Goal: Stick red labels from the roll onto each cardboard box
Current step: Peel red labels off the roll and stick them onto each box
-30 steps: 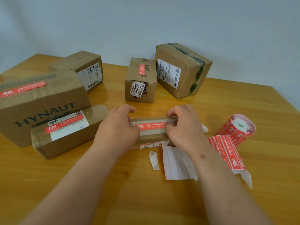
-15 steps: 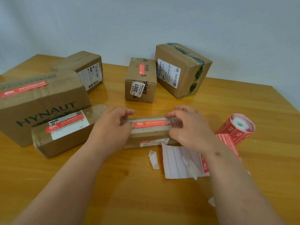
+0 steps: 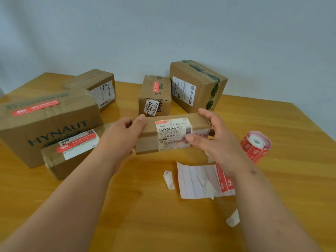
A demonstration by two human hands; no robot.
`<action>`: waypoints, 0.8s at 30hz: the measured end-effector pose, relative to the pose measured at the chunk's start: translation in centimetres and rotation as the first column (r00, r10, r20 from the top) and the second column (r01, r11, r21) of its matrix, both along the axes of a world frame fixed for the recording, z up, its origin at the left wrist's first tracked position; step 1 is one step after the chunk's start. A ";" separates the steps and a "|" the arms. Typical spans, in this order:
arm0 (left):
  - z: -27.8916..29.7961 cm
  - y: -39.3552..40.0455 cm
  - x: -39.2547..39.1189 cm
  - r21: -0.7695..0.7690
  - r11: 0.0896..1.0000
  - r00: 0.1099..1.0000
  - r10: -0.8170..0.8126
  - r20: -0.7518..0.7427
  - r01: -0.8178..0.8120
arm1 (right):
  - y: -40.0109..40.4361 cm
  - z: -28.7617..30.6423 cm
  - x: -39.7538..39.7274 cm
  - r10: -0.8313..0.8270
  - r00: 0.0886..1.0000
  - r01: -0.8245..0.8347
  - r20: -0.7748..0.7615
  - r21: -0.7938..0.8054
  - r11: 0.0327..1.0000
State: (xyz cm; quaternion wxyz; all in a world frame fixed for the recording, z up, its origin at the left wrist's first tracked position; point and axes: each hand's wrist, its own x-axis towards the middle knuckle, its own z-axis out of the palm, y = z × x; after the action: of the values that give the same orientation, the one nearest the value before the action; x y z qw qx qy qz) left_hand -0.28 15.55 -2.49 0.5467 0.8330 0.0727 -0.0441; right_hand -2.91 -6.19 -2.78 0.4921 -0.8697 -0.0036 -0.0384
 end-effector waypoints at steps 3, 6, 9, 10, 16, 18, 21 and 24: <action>0.4 -0.3 0.1 0.016 0.999 0.996 0.030 -0.086 -0.029 | -0.2 0.0 -0.3 -0.026 0.999 0.027 -0.031 0.041 0.999; 0.3 -0.5 -0.1 0.036 0.999 0.995 0.013 -0.101 -0.009 | 0.1 -0.5 0.3 -0.114 0.991 0.112 -0.069 -0.033 0.993; -0.8 -0.3 0.0 0.278 0.956 0.992 -0.063 -0.112 0.092 | 0.4 -1.6 0.9 -0.125 0.983 0.106 -0.135 -0.141 0.984; -1.1 -0.2 0.1 0.389 0.911 0.988 -0.099 -0.122 0.139 | 0.5 -1.9 1.0 -0.139 0.979 0.112 -0.146 -0.181 0.977; -2.2 -0.7 0.6 0.761 0.629 0.986 -0.140 -0.088 0.157 | 0.8 -3.1 1.5 -0.226 0.964 0.121 -0.139 -0.530 0.839; -2.0 -1.0 0.3 0.751 0.651 0.991 -0.125 -0.040 0.112 | 0.9 -3.1 1.5 -0.238 0.967 0.146 -0.093 -0.564 0.813; -1.6 -1.5 -0.2 0.725 0.688 0.989 -0.129 0.072 0.037 | 0.5 -2.5 1.5 -0.256 0.967 0.222 0.004 -0.506 0.833; -1.0 -2.4 -1.0 0.632 0.775 0.959 -0.175 0.223 -0.006 | -0.5 -1.3 0.8 -0.283 0.957 0.284 0.069 -0.439 0.852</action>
State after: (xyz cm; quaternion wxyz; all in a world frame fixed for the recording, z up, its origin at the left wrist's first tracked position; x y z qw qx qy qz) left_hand -1.23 13.11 -3.49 0.2404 0.9676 -0.0296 0.0714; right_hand -2.13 -6.66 -4.13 0.2692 -0.9499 0.1153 -0.1094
